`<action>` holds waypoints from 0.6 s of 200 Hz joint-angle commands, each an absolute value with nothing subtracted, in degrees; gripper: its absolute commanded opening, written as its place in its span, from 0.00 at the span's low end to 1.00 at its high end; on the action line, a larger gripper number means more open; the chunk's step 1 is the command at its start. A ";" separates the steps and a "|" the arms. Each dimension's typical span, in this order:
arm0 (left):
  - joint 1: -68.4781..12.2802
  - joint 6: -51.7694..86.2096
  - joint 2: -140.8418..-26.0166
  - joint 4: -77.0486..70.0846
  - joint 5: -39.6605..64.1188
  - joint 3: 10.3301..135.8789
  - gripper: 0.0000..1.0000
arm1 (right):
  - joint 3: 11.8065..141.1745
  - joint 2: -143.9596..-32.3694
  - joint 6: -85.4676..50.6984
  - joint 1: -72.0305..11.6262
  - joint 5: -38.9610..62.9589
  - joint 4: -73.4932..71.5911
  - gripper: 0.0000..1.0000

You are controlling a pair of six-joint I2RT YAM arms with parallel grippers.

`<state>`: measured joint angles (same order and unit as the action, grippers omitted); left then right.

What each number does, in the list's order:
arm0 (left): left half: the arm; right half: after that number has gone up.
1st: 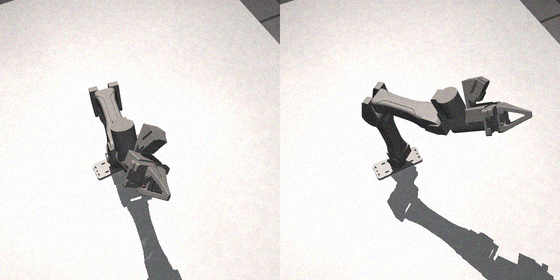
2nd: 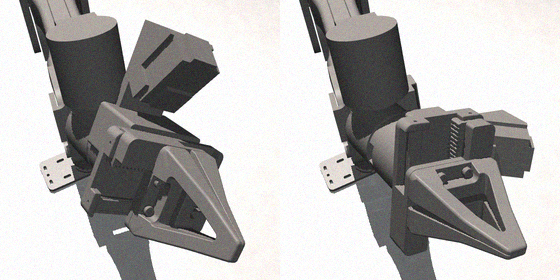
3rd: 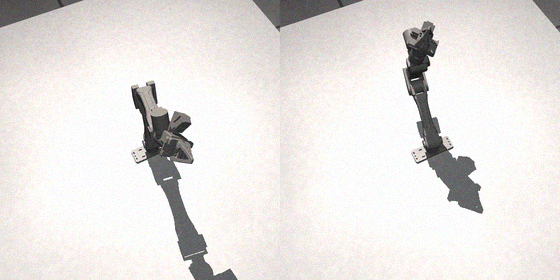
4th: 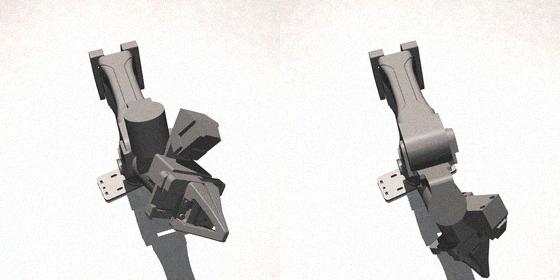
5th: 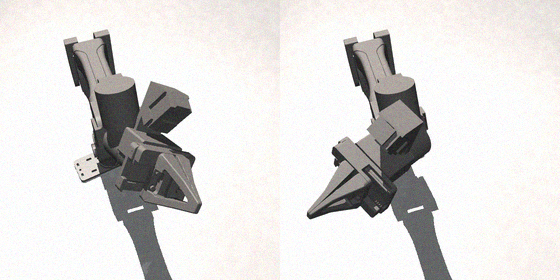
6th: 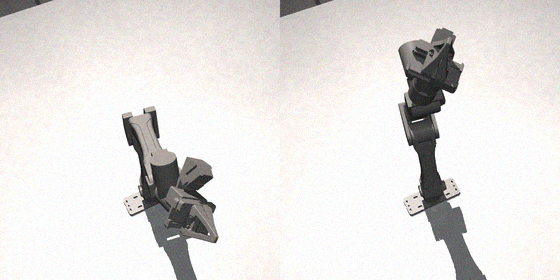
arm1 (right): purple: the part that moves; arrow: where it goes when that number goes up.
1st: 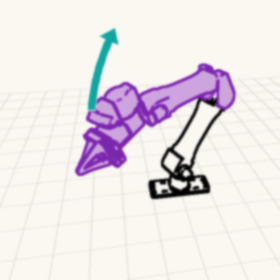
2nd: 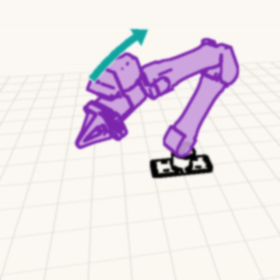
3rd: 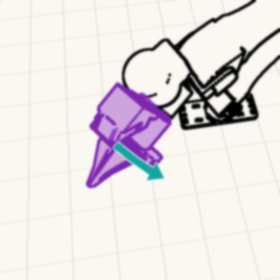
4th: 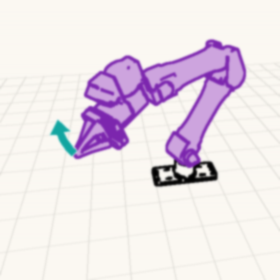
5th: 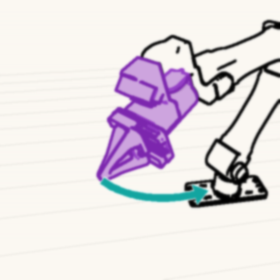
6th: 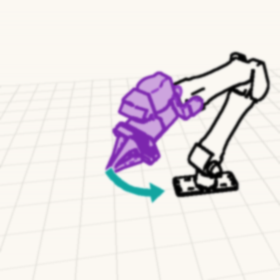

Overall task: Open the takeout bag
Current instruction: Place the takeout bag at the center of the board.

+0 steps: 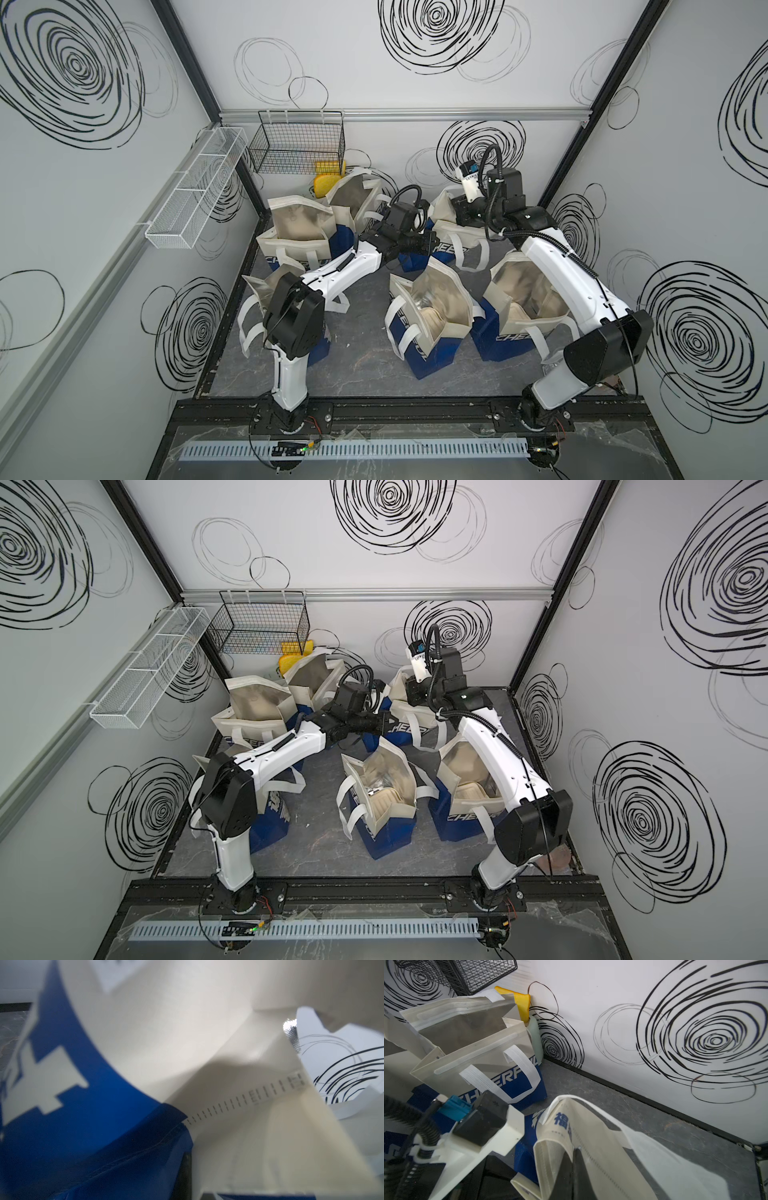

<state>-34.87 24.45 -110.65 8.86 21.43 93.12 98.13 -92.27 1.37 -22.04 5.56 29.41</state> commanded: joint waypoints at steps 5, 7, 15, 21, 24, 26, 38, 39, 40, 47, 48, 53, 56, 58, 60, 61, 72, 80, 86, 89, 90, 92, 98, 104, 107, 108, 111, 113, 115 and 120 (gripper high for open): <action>-34.10 28.25 -107.82 0.67 23.36 91.40 0.00 | 99.58 -93.82 -0.09 -22.76 1.40 39.07 0.00; -34.10 28.29 -107.75 0.56 23.38 91.27 0.00 | 99.49 -93.86 -0.09 -22.72 1.34 39.14 0.00; -34.02 28.54 -107.43 0.14 23.38 90.76 0.00 | 99.49 -94.11 -0.08 -22.76 0.95 39.78 0.00; -33.94 28.72 -107.17 0.01 23.51 90.39 0.00 | 99.93 -94.65 -0.09 -22.76 0.60 40.54 0.00; -33.86 28.88 -107.02 -0.13 23.61 90.17 0.00 | 100.20 -94.86 -0.04 -22.76 0.21 40.87 0.00; -33.84 28.97 -106.93 -0.16 23.68 90.02 0.00 | 100.28 -95.04 -0.08 -22.83 0.01 41.16 0.00; -33.62 29.82 -106.38 -0.98 24.05 88.99 0.00 | 101.21 -95.91 -0.15 -22.85 -0.92 42.14 0.00; -33.60 29.94 -106.32 -1.02 24.11 88.92 0.00 | 101.32 -95.99 -0.16 -22.85 -0.99 42.25 0.00; -33.59 30.00 -106.29 -1.08 24.14 88.80 0.00 | 101.42 -96.07 -0.21 -22.81 -1.02 42.40 0.00; -33.42 30.47 -105.97 -1.36 24.54 88.32 0.00 | 102.26 -96.86 -0.58 -22.77 -1.97 43.35 0.00; -33.41 30.53 -105.94 -1.43 24.57 88.24 0.00 | 102.37 -96.99 -0.64 -22.76 -2.08 43.47 0.00; -33.27 30.89 -105.63 -1.70 24.74 87.81 0.00 | 103.08 -97.68 -0.91 -22.84 -2.64 44.48 0.00; -33.23 31.12 -105.45 -1.90 24.78 87.54 0.00 | 103.50 -98.00 -1.00 -22.84 -2.98 44.98 0.00; -33.18 31.25 -105.31 -2.08 24.85 87.34 0.00 | 103.70 -98.26 -1.11 -22.83 -3.21 45.24 0.00; -33.15 31.39 -105.19 -2.23 24.87 87.09 0.00 | 103.84 -98.39 -1.16 -22.80 -3.44 45.48 0.00; -33.10 31.47 -105.11 -2.30 24.87 87.05 0.01 | 103.91 -98.50 -1.24 -22.78 -3.56 45.59 0.00; -32.75 32.26 -104.41 -2.91 25.13 86.07 0.02 | 104.29 -99.05 -1.77 -22.85 -4.59 46.19 0.00; -32.52 32.59 -104.04 -3.03 25.22 85.71 0.11 | 104.82 -99.39 -2.06 -22.80 -4.68 46.33 0.00; -32.43 32.66 -103.77 -3.00 25.22 85.49 0.14 | 105.25 -99.49 -2.26 -22.85 -4.56 46.17 0.00; -32.36 32.66 -103.67 -2.99 25.18 85.47 0.16 | 105.54 -99.65 -2.38 -22.90 -4.57 46.09 0.00; -32.35 32.63 -103.65 -2.94 25.16 85.41 0.17 | 105.64 -99.66 -2.42 -22.87 -4.57 46.07 0.00; -32.35 32.61 -103.52 -2.91 25.10 85.36 0.19 | 105.91 -99.77 -2.56 -22.97 -4.57 46.10 0.00; -32.27 32.69 -103.24 -2.99 24.93 85.17 0.27 | 106.87 -100.24 -2.90 -22.96 -4.27 46.15 0.00; -32.17 32.70 -103.06 -3.05 24.71 84.93 0.34 | 107.96 -100.76 -3.23 -23.03 -3.53 46.14 0.00; -32.12 32.70 -102.95 -3.03 24.62 84.84 0.35 | 108.41 -101.06 -3.39 -23.09 -3.12 46.08 0.00; -32.10 32.70 -102.93 -3.05 24.62 84.83 0.36 | 108.56 -101.11 -3.45 -23.10 -2.97 46.02 0.00; -32.08 32.74 -102.87 -3.07 24.61 84.75 0.37 | 109.01 -101.39 -3.63 -23.11 -2.79 45.93 0.00; -32.06 32.71 -102.77 -3.08 24.54 84.67 0.38 | 109.41 -101.57 -3.74 -23.11 -2.67 45.89 0.00; -32.03 32.70 -102.75 -3.10 24.51 84.71 0.39 | 109.71 -101.79 -3.81 -23.16 -2.56 45.88 0.00; -31.99 32.70 -102.68 -3.09 24.29 84.60 0.43 | 110.53 -102.30 -4.01 -23.24 -2.36 45.88 0.00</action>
